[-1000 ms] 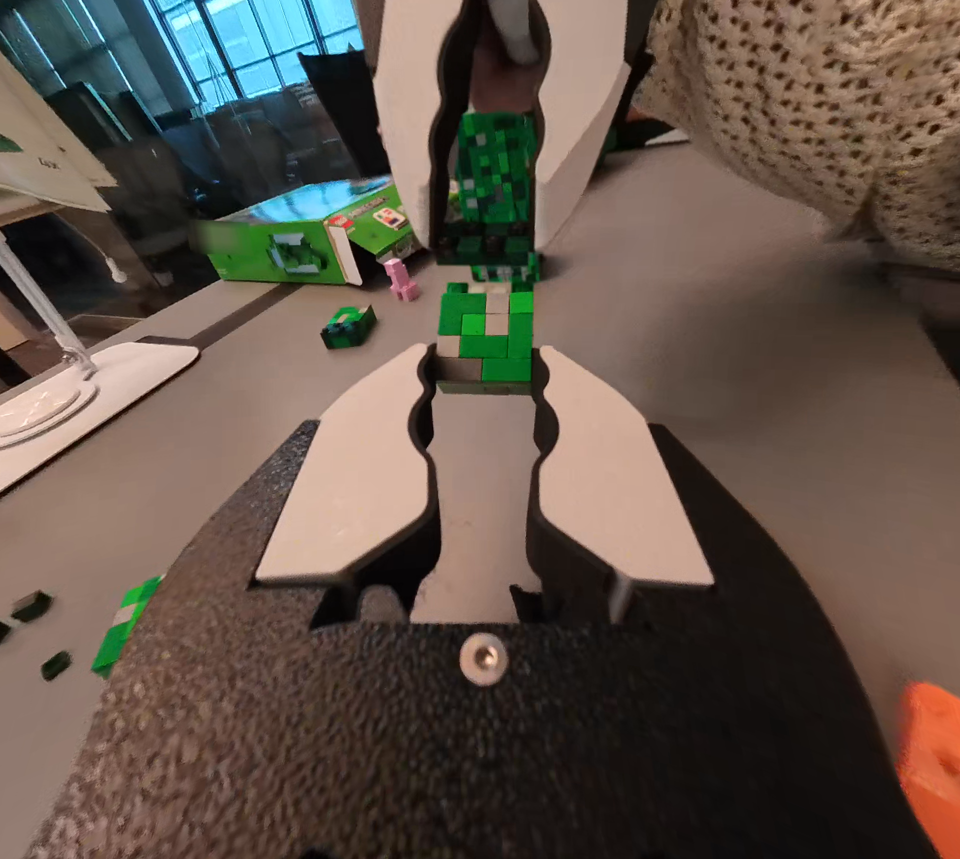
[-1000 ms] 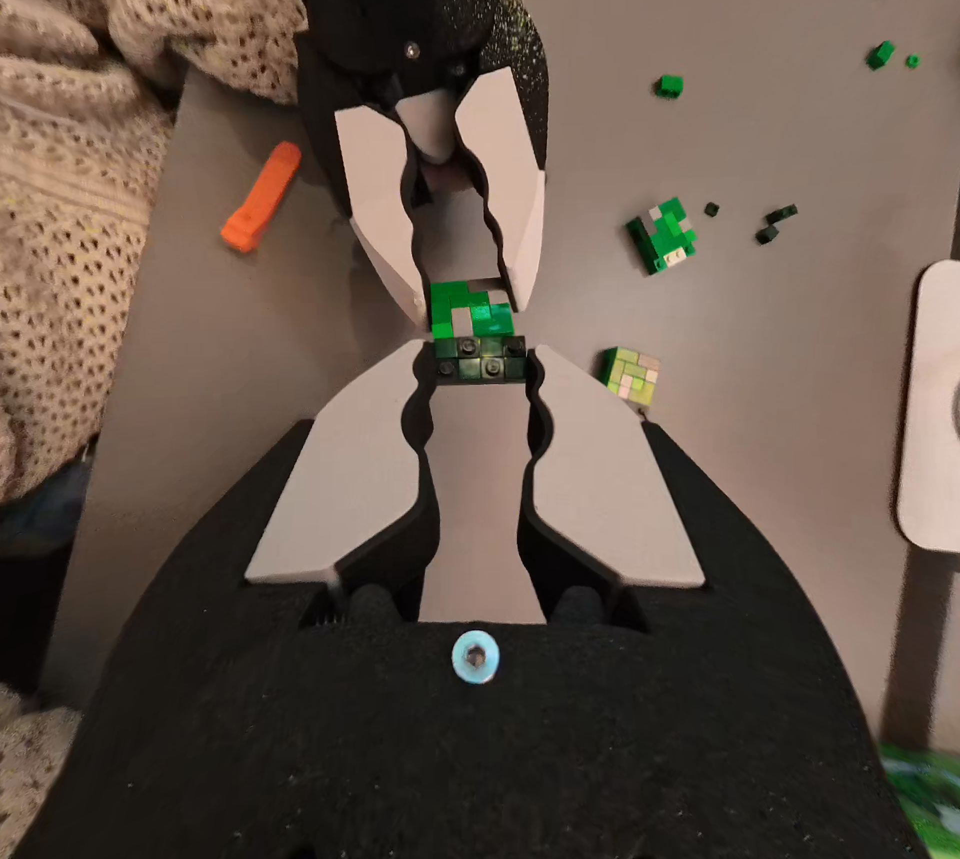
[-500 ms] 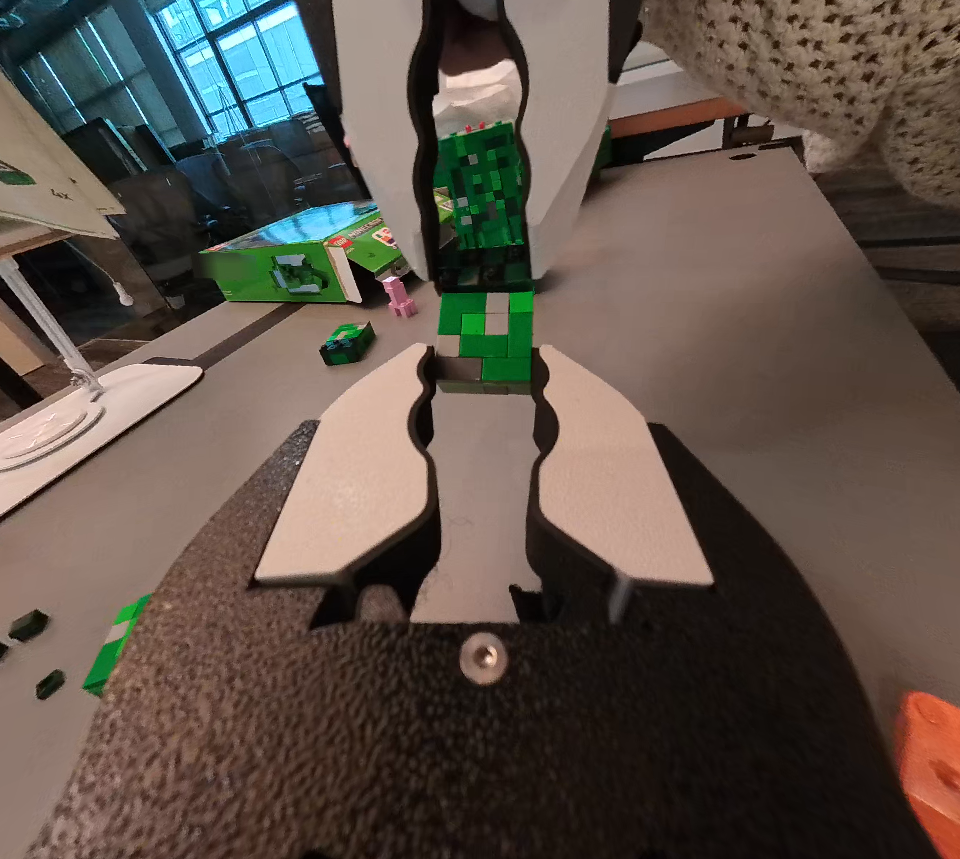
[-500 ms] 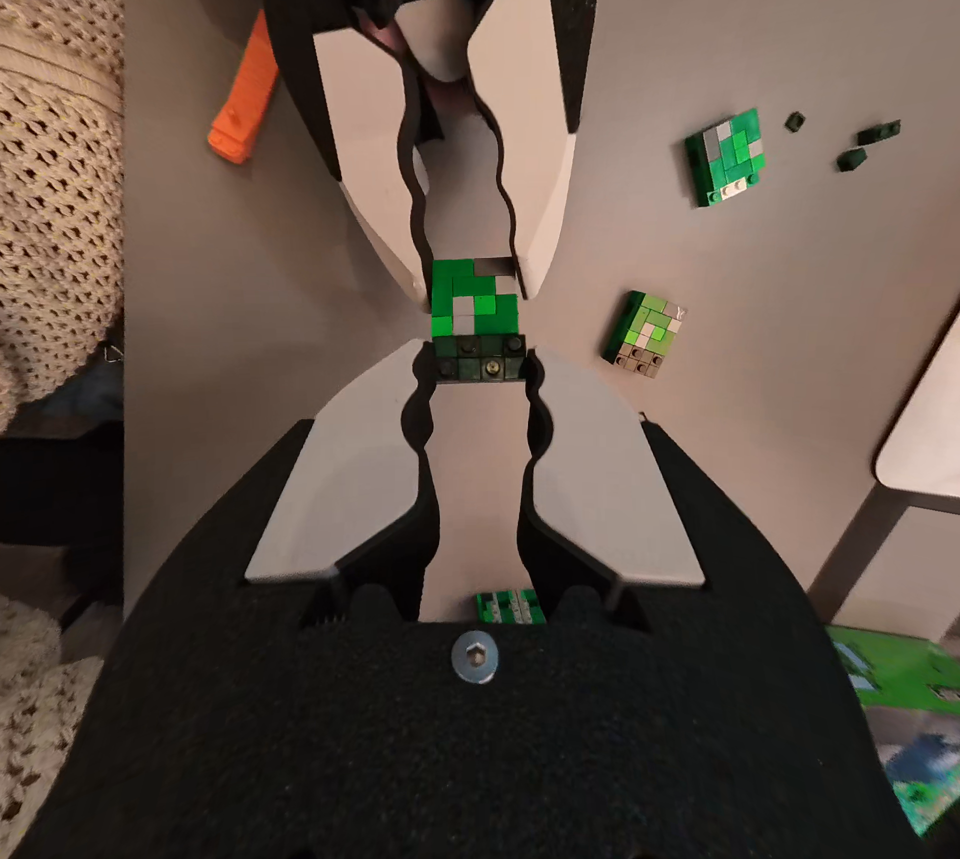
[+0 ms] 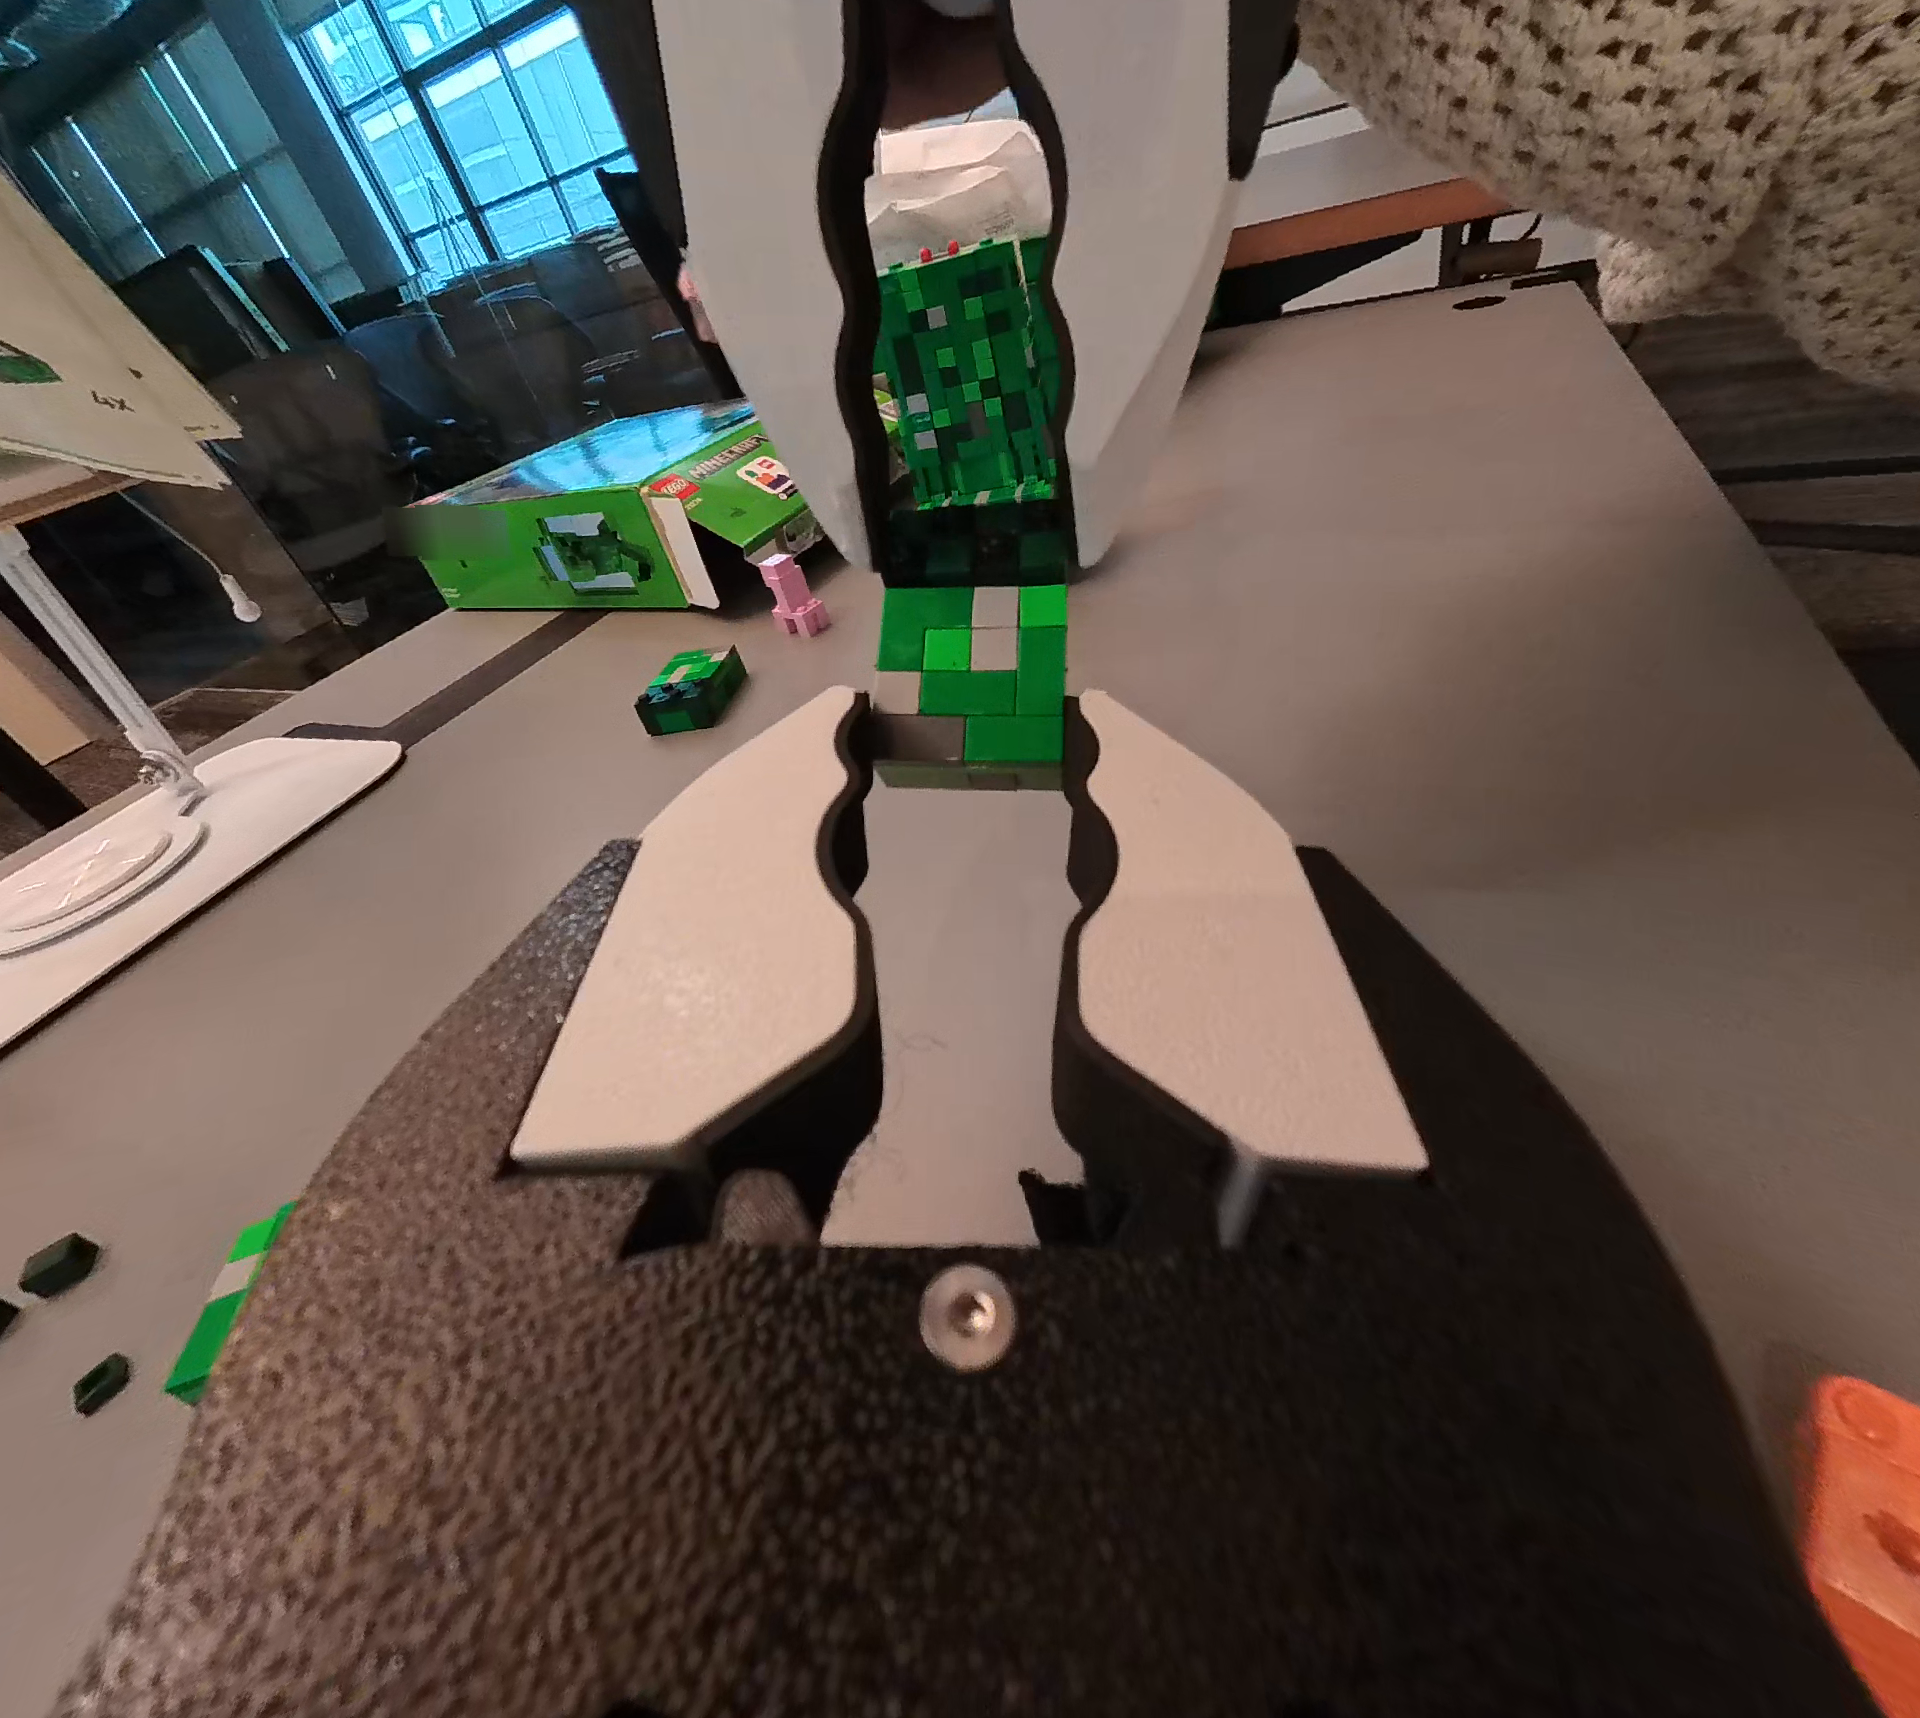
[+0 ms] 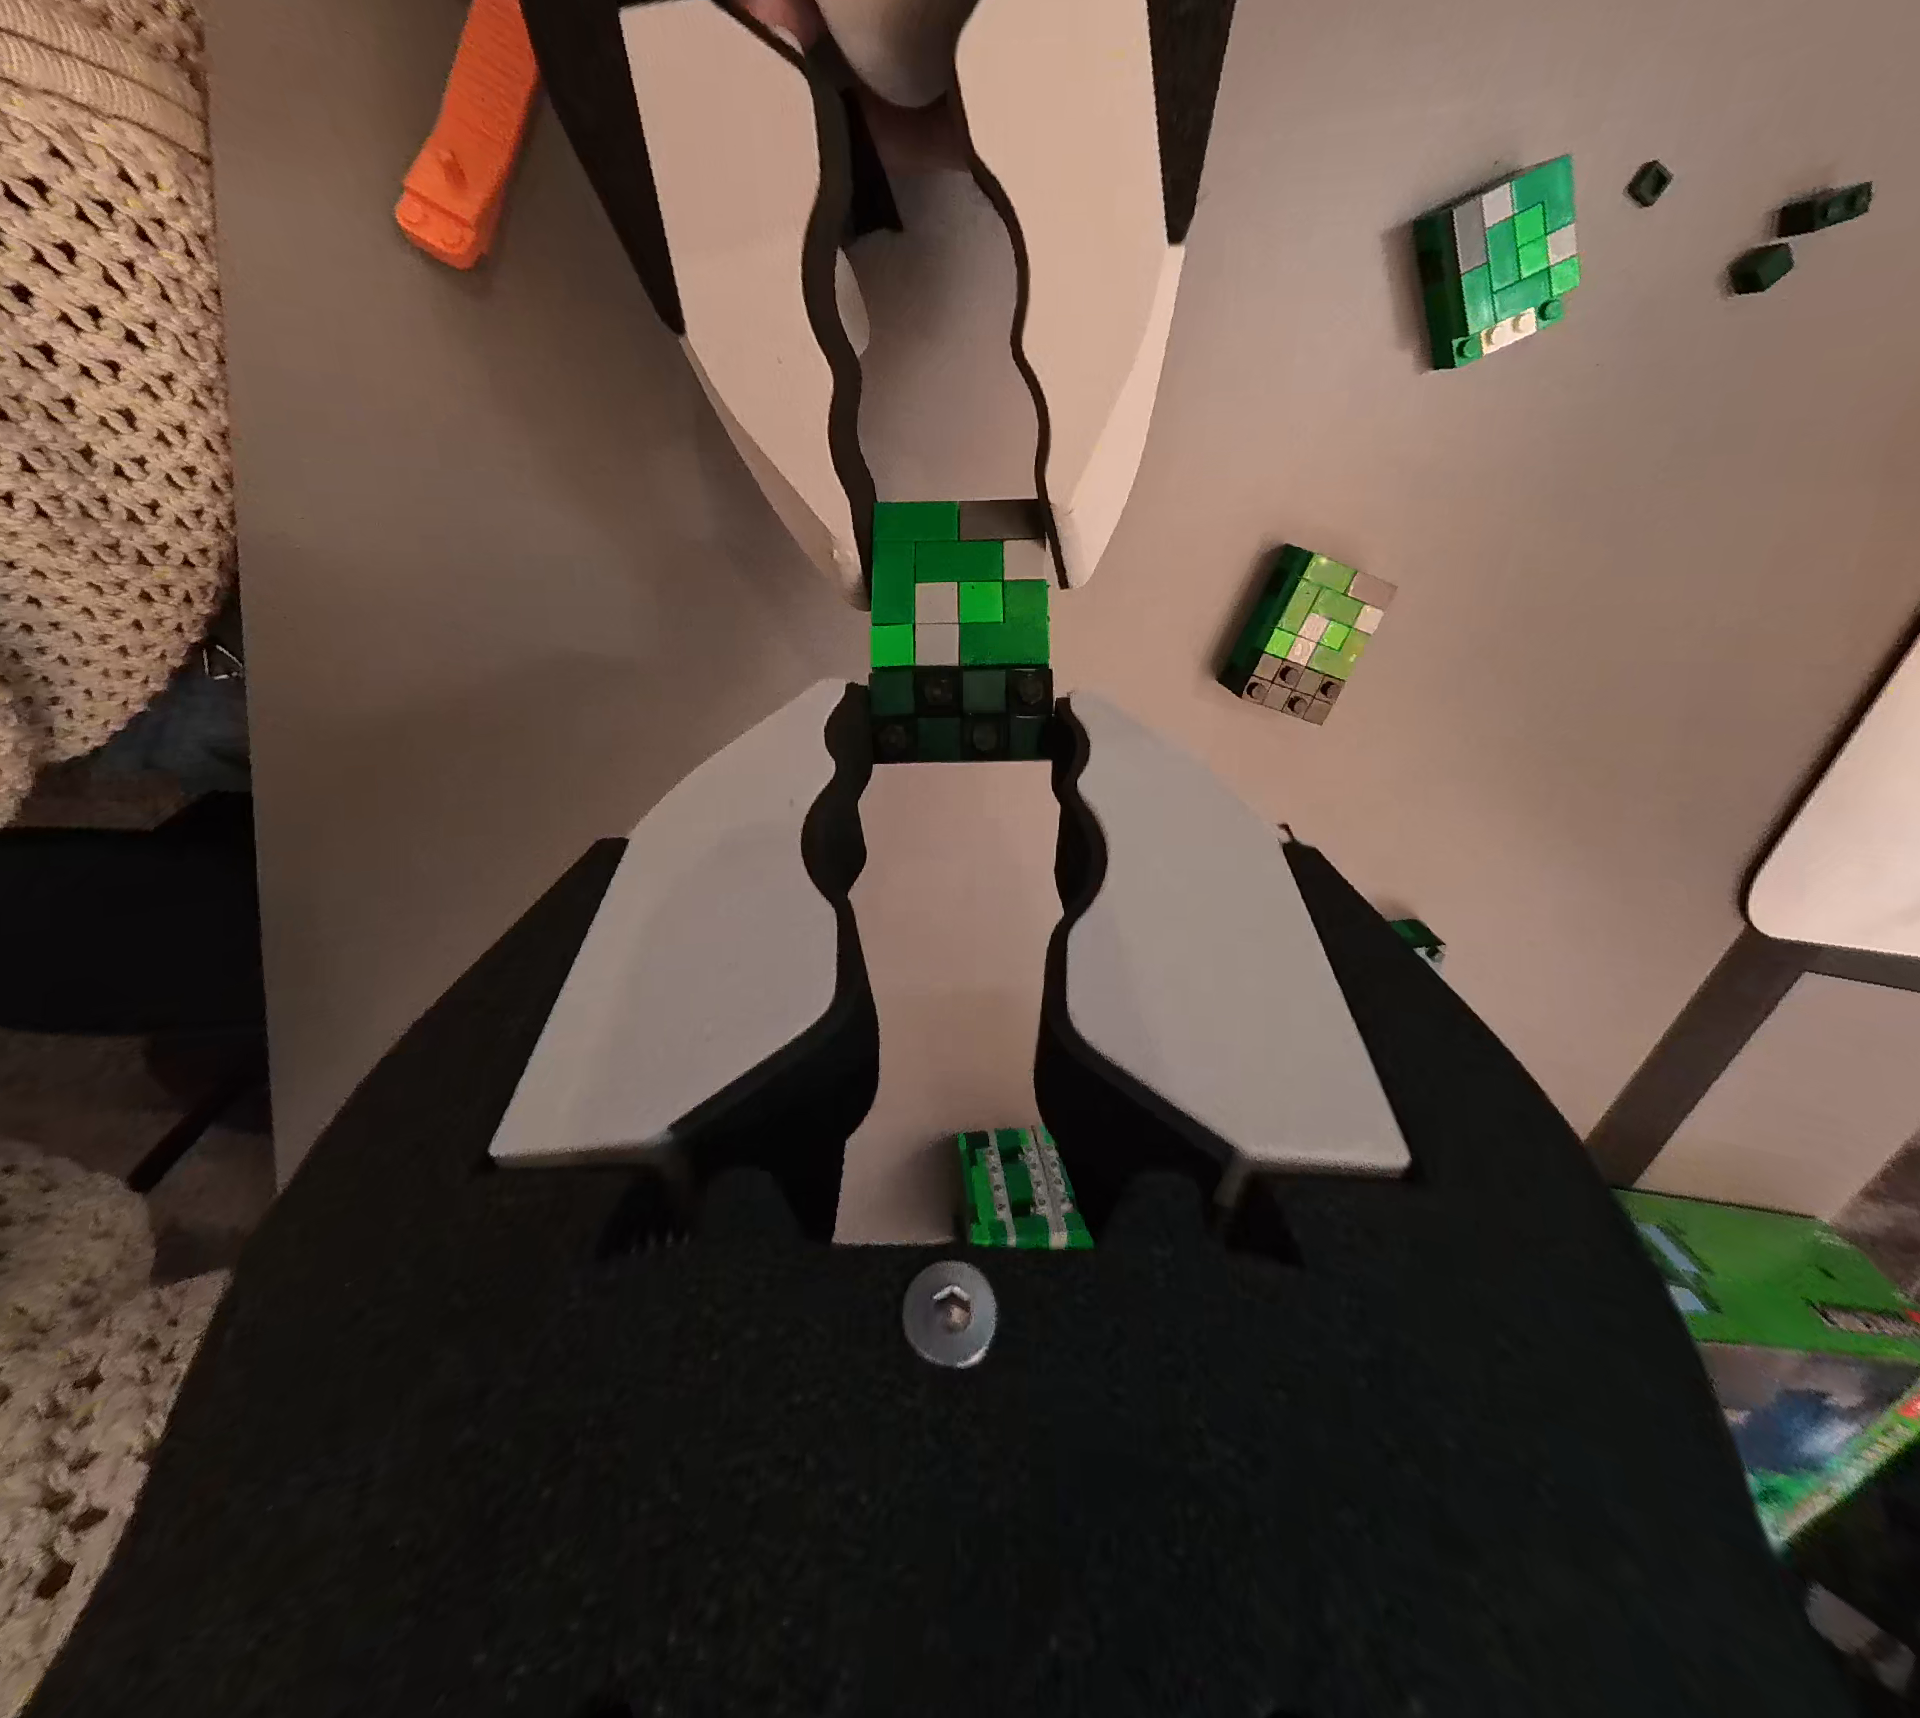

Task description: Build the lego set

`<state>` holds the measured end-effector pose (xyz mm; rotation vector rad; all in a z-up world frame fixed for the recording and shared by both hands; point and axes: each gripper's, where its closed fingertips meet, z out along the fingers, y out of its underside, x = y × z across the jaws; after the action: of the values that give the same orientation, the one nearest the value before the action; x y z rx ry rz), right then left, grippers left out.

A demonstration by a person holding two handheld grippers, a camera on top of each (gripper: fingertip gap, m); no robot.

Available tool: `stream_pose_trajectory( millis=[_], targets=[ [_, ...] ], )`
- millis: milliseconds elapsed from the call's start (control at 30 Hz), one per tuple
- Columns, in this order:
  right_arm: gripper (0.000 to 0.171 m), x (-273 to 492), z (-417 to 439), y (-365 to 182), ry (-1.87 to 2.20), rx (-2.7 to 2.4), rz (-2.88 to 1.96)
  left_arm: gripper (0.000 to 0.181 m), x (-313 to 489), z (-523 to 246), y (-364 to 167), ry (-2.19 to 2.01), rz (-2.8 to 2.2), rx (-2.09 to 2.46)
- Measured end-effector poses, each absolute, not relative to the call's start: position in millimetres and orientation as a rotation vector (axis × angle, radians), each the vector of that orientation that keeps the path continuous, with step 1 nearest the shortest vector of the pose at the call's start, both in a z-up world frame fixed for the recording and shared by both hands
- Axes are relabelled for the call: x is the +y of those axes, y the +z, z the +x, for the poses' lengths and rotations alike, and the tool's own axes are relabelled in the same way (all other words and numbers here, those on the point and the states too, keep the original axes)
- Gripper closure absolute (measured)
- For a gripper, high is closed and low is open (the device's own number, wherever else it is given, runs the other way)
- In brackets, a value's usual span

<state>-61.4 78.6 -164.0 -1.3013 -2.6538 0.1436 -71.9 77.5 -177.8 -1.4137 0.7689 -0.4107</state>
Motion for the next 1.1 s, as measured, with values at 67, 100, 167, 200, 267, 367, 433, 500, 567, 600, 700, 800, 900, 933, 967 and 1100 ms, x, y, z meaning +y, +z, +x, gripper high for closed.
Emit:
stream_pose_trajectory(
  millis=[67,100,167,200,267,367,433,500,567,600,700,800,900,933,967,1100],
  targets=[
    [0.138,78.2,-61.1,-165.2,0.119,-2.66,-1.295,0.146,77.4,-71.5,-178.2,-0.405,-1.414,0.773],
    [0.138,78.2,-61.1,-165.9,0.106,-2.663,-1.292,0.146,77.5,-71.3,-178.5,-0.402,-1.414,0.776],
    [0.137,78.2,-61.8,-166.7,0.087,-2.664,-1.283,0.146,77.4,-70.6,-179.3,-0.396,-1.416,0.783],
    [0.137,77.9,-62.0,-166.8,0.083,-2.665,-1.281,0.146,77.2,-70.3,-179.5,-0.394,-1.414,0.786],
    [0.137,78.6,-63.3,-166.9,0.07,-2.663,-1.275,0.146,76.9,-69.8,-179.8,-0.392,-1.413,0.791],
    [0.136,79.4,-64.7,-166.6,0.06,-2.66,-1.274,0.146,76.9,-69.7,-179.9,-0.392,-1.413,0.792],
    [0.137,78.3,-65.4,-166.1,0.068,-2.662,-1.273,0.146,76.7,-69.8,-179.6,-0.393,-1.411,0.79],
    [0.138,77.4,-65.3,-166.3,0.072,-2.669,-1.272,0.146,76.8,-69.9,-179.5,-0.394,-1.41,0.79],
    [0.138,77.6,-64.7,-166.9,0.068,-2.676,-1.274,0.146,76.9,-69.9,-179.7,-0.392,-1.41,0.792],
    [0.138,77.4,-64.6,-166.9,0.069,-2.68,-1.275,0.146,76.7,-69.7,-179.8,-0.392,-1.41,0.793],
    [0.138,77.3,-65.0,-166.9,0.07,-2.683,-1.275,0.146,76.8,-69.9,-179.6,-0.392,-1.409,0.792],
    [0.138,76.4,-65.2,-167.3,0.078,-2.685,-1.272,0.146,77.0,-70.0,-179.6,-0.39,-1.41,0.791],
    [0.138,76.2,-65.1,-167.8,0.076,-2.685,-1.267,0.146,77.0,-69.8,-179.9,-0.381,-1.408,0.795],
    [0.138,76.2,-65.1,-168.0,0.075,-2.685,-1.265,0.146,77.0,-69.8,-179.9,-0.378,-1.407,0.795],
    [0.138,76.2,-65.2,-167.9,0.074,-2.684,-1.264,0.146,77.2,-70.1,-179.9,-0.375,-1.406,0.794],
    [0.138,74.4,-66.4,-166.8,0.083,-2.684,-1.255,0.146,78.0,-72.1,-178.1,-0.37,-1.398,0.779]
  ],
)
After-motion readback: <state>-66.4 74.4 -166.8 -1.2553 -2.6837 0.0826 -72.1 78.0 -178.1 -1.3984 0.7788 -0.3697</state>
